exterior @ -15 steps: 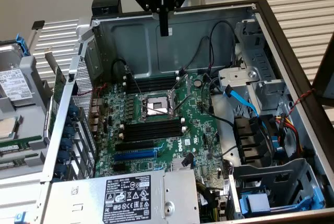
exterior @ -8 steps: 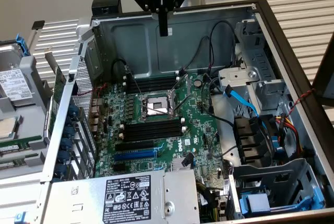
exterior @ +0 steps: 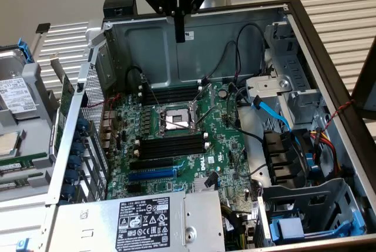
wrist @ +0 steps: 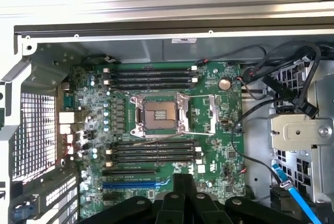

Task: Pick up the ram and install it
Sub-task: 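Reach for the ram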

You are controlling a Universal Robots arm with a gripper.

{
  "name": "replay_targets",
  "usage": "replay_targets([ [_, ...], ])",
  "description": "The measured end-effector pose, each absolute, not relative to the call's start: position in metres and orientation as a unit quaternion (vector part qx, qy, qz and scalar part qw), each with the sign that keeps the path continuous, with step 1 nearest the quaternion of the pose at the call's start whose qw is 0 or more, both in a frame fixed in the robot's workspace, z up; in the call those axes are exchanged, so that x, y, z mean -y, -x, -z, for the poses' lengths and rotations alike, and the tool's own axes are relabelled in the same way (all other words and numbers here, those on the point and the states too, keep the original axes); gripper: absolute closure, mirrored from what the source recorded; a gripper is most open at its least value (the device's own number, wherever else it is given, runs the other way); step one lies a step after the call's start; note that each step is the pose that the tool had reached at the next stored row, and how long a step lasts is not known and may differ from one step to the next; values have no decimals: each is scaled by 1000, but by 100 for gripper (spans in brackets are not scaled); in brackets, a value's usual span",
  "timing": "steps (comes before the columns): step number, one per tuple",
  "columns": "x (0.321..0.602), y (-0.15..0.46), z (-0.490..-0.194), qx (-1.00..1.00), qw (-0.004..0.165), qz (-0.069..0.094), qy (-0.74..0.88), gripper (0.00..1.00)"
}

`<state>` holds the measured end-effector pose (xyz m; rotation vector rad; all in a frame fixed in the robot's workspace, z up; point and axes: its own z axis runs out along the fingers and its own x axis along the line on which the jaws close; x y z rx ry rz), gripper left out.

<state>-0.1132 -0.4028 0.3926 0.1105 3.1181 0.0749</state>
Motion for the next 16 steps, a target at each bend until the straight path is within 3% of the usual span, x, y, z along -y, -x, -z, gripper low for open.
replay_targets([
  [16, 418, 144, -392, -999, 10, -24, -35, 89],
])
